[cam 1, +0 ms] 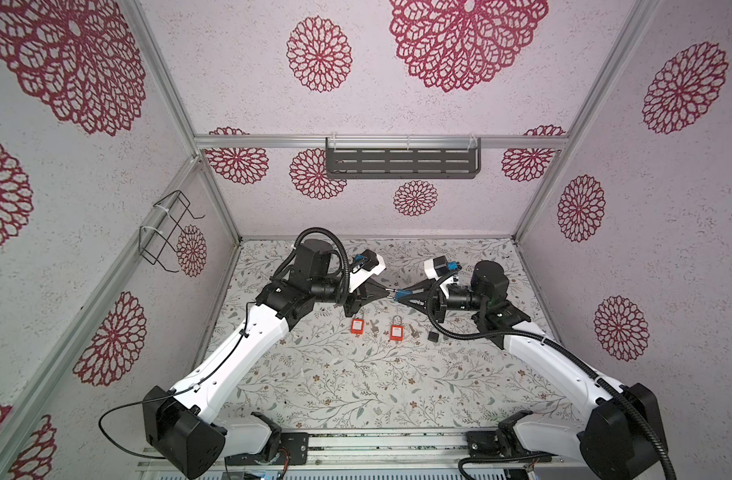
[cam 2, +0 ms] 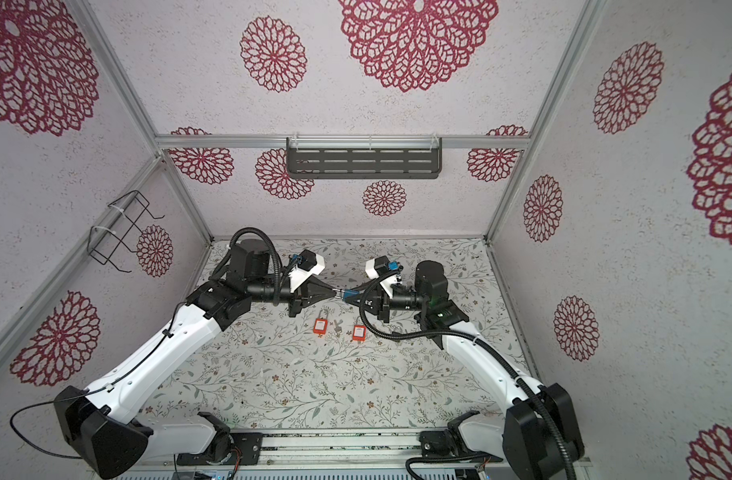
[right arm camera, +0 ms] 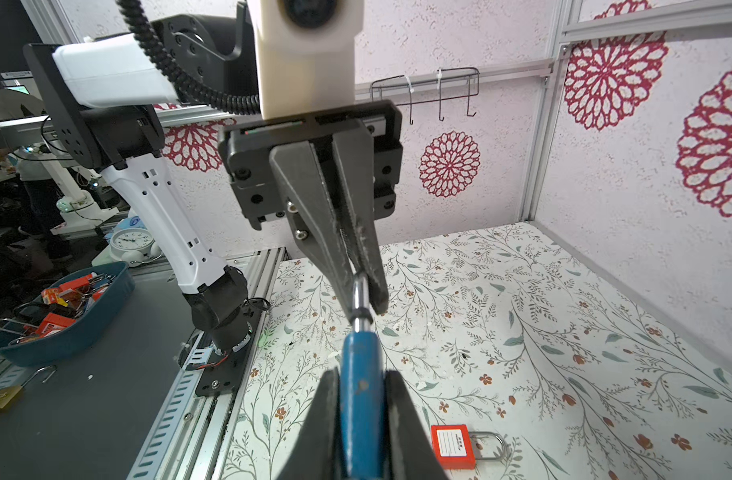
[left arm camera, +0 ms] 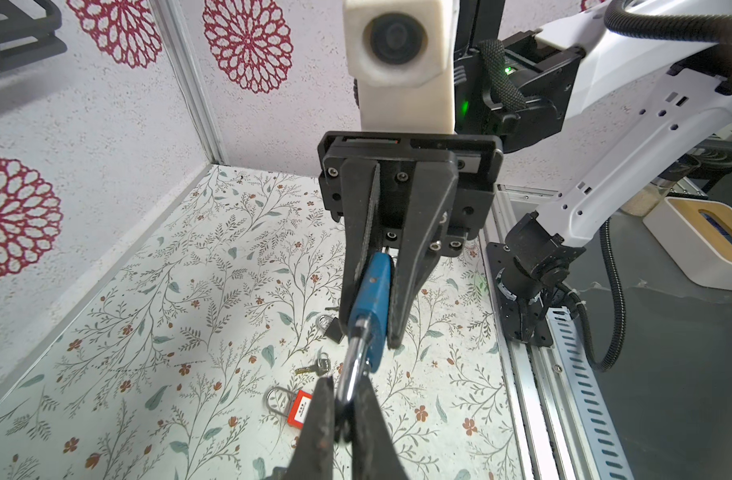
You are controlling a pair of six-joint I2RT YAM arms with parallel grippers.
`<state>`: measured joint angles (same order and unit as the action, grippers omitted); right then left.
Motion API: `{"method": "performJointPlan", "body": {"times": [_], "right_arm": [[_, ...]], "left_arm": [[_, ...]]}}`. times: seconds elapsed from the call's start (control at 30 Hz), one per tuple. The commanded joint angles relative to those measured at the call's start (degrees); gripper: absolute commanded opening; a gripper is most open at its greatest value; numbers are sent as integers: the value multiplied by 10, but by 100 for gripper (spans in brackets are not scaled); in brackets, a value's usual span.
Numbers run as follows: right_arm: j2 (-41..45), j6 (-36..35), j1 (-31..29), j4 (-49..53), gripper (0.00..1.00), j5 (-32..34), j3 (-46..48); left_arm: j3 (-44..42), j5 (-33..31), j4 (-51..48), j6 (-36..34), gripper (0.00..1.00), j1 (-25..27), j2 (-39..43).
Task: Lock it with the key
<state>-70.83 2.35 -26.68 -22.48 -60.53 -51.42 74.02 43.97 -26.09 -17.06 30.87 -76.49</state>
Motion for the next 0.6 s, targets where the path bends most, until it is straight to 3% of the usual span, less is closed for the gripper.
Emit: {"method": "performJointPlan", "body": {"times": [0.0,0.3,0.57], "right_arm": [[9,-10,-16,-64,0,16,-19],[13,-99,-24,-20,0,49,-37],[-18,-32,-29,-96,0,36,-43]], "left_arm": [[9,52,7,2,0,38,-26],[41,97,-22,18,0,35,-63],[21,55,7,6,0,39,-70]]}}
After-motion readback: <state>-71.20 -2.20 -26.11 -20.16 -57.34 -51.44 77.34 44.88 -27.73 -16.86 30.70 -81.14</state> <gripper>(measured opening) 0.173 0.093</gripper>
